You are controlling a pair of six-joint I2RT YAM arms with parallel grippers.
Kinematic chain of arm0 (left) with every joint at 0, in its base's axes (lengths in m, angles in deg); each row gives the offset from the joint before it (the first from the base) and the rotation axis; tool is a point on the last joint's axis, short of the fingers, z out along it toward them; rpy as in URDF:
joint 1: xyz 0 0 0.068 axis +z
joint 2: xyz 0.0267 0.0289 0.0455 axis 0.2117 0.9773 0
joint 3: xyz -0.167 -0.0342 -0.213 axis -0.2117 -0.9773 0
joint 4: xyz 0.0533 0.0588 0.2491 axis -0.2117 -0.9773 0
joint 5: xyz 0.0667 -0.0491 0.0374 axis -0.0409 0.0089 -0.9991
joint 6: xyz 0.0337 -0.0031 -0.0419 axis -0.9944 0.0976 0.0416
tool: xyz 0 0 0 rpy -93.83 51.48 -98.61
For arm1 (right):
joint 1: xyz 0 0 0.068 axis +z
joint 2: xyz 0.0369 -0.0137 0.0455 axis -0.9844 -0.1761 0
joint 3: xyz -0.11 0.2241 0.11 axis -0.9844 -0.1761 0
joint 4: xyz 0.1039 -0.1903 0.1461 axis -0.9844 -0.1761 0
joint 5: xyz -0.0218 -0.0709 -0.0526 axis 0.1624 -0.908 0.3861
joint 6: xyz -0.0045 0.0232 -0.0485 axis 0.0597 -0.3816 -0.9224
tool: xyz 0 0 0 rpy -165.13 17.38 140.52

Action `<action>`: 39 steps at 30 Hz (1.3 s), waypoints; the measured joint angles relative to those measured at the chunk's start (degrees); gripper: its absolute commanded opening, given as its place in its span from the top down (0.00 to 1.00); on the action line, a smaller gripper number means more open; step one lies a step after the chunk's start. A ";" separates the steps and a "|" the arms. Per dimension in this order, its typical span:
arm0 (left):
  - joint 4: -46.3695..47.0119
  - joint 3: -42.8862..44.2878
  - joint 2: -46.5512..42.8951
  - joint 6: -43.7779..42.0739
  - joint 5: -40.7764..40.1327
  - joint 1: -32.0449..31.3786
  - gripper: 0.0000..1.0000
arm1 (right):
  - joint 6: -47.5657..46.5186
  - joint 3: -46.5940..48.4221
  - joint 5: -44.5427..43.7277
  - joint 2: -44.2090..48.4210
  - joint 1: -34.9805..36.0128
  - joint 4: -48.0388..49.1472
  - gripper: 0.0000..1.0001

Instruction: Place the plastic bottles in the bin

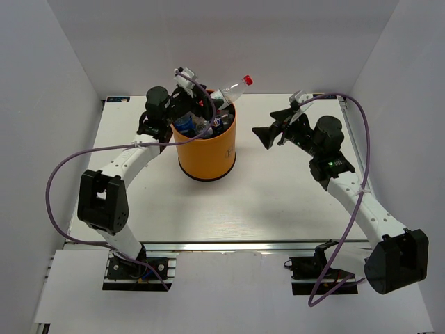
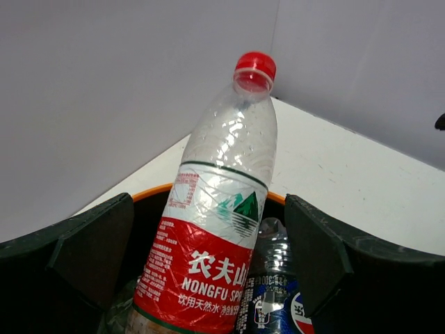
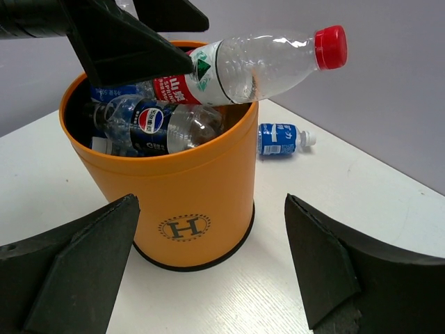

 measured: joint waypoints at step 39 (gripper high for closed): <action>-33.53 -24.57 -46.34 33.70 -72.22 14.99 0.02 | 10.23 -6.01 -18.34 5.14 -1.31 1.33 0.11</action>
